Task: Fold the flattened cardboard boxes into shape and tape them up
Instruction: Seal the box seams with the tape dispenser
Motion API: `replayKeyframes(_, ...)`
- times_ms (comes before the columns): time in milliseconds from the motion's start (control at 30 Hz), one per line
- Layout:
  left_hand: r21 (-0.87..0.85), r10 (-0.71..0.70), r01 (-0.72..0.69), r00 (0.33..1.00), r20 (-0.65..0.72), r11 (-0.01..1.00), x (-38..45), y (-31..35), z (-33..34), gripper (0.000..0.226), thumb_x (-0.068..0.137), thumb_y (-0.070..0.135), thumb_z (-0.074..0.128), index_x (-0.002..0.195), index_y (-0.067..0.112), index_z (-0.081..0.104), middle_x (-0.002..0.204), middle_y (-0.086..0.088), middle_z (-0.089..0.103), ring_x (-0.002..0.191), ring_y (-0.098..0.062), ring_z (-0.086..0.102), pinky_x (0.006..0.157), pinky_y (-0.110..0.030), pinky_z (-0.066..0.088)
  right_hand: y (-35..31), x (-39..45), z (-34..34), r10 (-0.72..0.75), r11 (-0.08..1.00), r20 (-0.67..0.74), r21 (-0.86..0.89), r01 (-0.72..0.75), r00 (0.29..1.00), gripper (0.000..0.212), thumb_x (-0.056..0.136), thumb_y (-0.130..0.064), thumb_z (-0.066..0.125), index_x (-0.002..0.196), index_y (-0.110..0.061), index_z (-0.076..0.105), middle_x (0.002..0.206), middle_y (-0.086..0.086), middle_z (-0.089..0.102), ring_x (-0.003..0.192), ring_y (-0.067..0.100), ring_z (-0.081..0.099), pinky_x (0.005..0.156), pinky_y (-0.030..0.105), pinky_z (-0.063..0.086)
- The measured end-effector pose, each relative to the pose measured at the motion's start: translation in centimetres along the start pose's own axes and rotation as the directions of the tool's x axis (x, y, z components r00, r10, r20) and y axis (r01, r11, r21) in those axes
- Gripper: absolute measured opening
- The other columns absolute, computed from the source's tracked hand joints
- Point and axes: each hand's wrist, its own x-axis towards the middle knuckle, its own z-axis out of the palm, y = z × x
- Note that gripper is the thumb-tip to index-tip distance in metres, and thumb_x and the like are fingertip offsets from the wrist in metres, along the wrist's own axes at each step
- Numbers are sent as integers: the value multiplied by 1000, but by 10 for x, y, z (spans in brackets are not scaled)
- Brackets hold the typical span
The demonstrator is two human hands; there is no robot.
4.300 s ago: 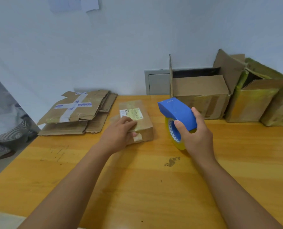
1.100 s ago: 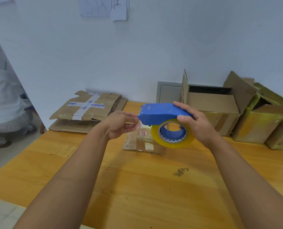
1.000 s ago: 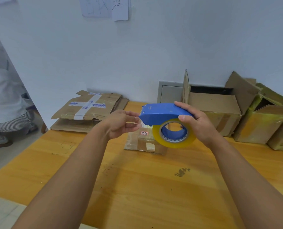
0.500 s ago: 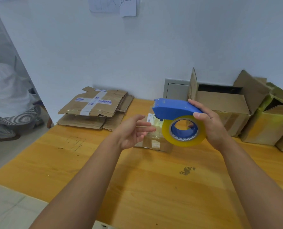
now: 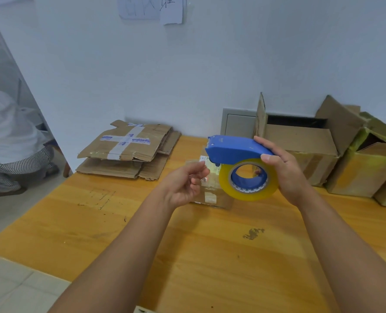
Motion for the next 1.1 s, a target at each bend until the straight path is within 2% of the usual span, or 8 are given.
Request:
replayKeyframes(167, 131, 37, -32, 999, -39, 991, -2, 7, 0, 15, 87, 19, 71, 98, 12, 64, 75, 0, 67, 54, -5, 49, 46, -15, 41, -1, -1, -1, -15, 1000, 20, -21, 15, 1000, 47, 78, -54, 61, 124, -54, 62, 126, -11, 59, 100, 15, 64, 75, 29, 57)
replayKeyframes(300, 232, 83, -68, 995, -58, 970, -1, 15, 0, 11, 89, 16, 70, 95, 8, 69, 74, -2, 70, 63, -8, 63, 57, -19, 54, -5, -3, -3, -28, 998, 43, -61, 31, 999, 51, 75, -55, 68, 125, -55, 60, 122, -5, 60, 84, 19, 66, 76, 28, 57)
replayKeyframes(433, 257, 122, -97, 989, -84, 962, 0, 19, -1, 7, 92, 8, 67, 97, 3, 69, 73, -4, 70, 64, -10, 68, 59, -19, 56, -14, -1, -5, -28, 992, 77, -119, 37, 997, 48, 79, -47, 70, 125, -54, 59, 123, -13, 61, 96, 7, 65, 80, 21, 53)
replayKeyframes(533, 306, 155, -126, 985, -72, 944, 0, 23, -2, 8, 92, 4, 64, 98, 1, 68, 71, -4, 69, 62, -9, 66, 58, -18, 55, -27, 2, -11, -20, 981, 128, -190, 44, 992, 50, 76, -51, 72, 124, -57, 60, 126, -22, 58, 102, -6, 60, 78, 12, 50)
replayKeyframes(733, 392, 181, -148, 982, -47, 908, 1, 41, -8, 8, 91, 7, 67, 98, 2, 69, 74, -4, 69, 63, -8, 65, 60, -19, 55, -38, 1, -34, 0, 969, 161, -246, 40, 987, 49, 77, -55, 75, 125, -56, 61, 125, -16, 62, 104, 2, 64, 87, 24, 52)
replayKeyframes(833, 425, 165, -110, 982, -94, 899, -2, 48, -24, 11, 91, 6, 66, 101, 1, 68, 77, -5, 68, 63, -8, 65, 60, -18, 56, -38, -6, -46, 2, 970, 132, -242, 30, 991, 46, 78, -50, 73, 123, -52, 64, 124, -15, 64, 102, 3, 66, 77, 16, 54)
replayKeyframes(900, 452, 142, -77, 984, -110, 889, -4, 46, -32, 12, 91, 4, 66, 101, -2, 68, 73, -6, 70, 62, -10, 66, 60, -20, 57, -37, -10, -51, 14, 968, 133, -249, 19, 991, 46, 76, -50, 72, 122, -52, 65, 121, -18, 64, 102, 1, 66, 76, 13, 53)
replayKeyframes(1100, 504, 191, -82, 967, -167, 860, -2, 25, -25, 16, 87, 13, 73, 98, 1, 71, 68, -4, 67, 57, -11, 63, 55, -22, 54, -25, -20, -57, 62, 960, 147, -280, -19, 987, 49, 72, -50, 73, 120, -53, 65, 114, -33, 62, 104, -5, 61, 85, 21, 46)
